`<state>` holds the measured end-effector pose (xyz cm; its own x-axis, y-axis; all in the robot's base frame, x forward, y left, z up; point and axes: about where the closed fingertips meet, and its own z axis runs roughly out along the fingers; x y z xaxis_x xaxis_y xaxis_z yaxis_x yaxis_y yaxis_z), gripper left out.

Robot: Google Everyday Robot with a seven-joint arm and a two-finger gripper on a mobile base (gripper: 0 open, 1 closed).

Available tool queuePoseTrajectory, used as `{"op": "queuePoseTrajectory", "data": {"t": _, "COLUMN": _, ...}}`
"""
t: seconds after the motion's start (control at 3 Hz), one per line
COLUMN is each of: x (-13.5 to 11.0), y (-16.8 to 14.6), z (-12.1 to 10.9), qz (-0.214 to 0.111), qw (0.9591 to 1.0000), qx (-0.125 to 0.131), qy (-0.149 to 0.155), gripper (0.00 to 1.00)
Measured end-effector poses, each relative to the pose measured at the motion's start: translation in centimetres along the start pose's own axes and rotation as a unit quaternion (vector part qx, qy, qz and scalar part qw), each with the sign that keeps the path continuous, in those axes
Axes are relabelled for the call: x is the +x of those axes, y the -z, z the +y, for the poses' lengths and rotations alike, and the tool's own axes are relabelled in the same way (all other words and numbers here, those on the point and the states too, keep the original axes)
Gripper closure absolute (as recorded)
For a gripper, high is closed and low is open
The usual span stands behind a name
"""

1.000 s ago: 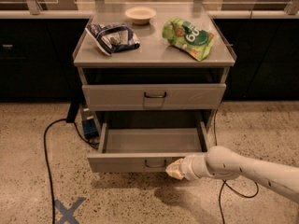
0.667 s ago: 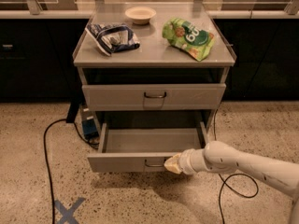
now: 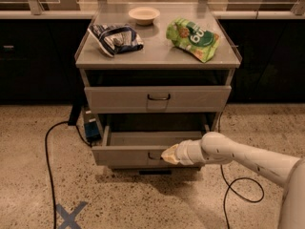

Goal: Close middle drawer

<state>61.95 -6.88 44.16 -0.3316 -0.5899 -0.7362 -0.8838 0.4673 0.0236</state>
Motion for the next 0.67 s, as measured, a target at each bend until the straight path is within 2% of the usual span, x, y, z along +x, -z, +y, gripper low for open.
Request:
{"op": "queuePoseTrajectory", "data": {"t": 0.33, "x": 0.0, "y": 0.0, "z": 0.0, "qz": 0.0, "qw": 1.0, "qx": 0.0, "qy": 0.0, "gripper": 1.0}}
{"op": "queuePoseTrajectory", "data": {"t": 0.67, "x": 0.6, "y": -0.1, "z": -1.0, "qz": -0.003, "qw": 0.9999, "qx": 0.007, "qy": -0.015, "gripper": 1.0}}
